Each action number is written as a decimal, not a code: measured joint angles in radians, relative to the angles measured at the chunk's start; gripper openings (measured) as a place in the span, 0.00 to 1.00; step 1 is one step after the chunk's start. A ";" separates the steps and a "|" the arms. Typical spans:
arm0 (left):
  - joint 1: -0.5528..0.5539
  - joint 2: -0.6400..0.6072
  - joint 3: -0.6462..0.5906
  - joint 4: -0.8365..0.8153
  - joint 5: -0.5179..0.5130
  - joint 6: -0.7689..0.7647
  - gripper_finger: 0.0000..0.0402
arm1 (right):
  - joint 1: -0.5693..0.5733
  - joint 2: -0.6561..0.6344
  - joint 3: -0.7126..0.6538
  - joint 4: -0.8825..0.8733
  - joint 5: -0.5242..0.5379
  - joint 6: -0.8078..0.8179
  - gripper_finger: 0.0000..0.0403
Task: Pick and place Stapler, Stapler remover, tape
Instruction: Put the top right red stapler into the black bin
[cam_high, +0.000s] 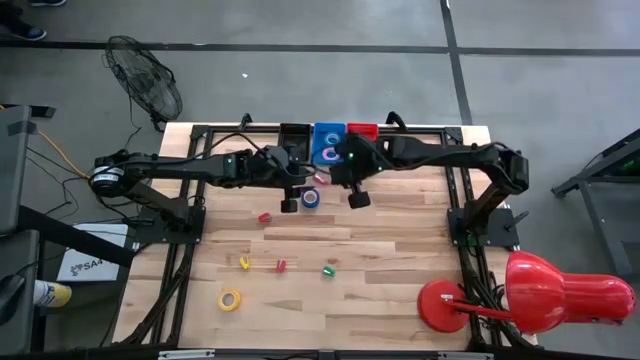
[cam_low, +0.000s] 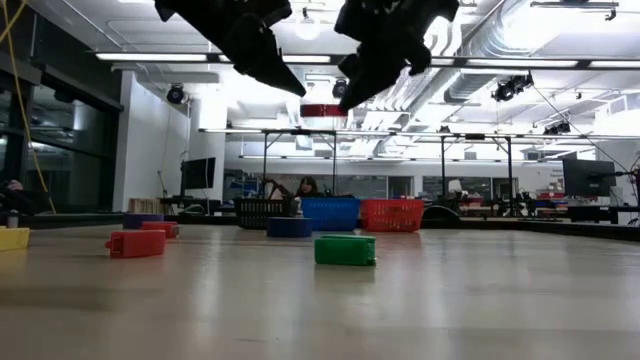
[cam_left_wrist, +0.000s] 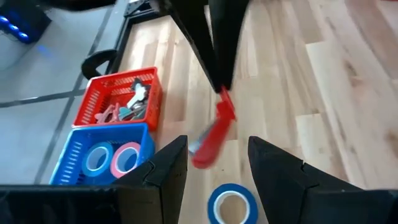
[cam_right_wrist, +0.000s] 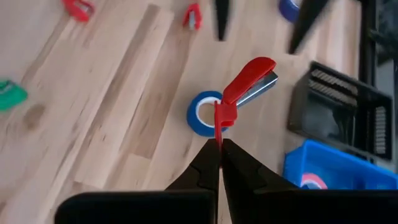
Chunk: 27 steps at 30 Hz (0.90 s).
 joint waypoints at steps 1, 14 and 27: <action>0.000 0.000 0.000 0.000 -0.012 0.001 0.41 | -0.005 0.000 0.012 -0.010 -0.001 0.023 0.00; 0.000 0.000 0.000 0.050 -0.180 -0.002 0.53 | -0.048 0.000 0.025 0.034 0.003 0.221 0.00; 0.000 0.000 0.000 0.052 -0.231 -0.055 0.58 | -0.048 0.000 0.025 0.136 0.060 0.264 0.00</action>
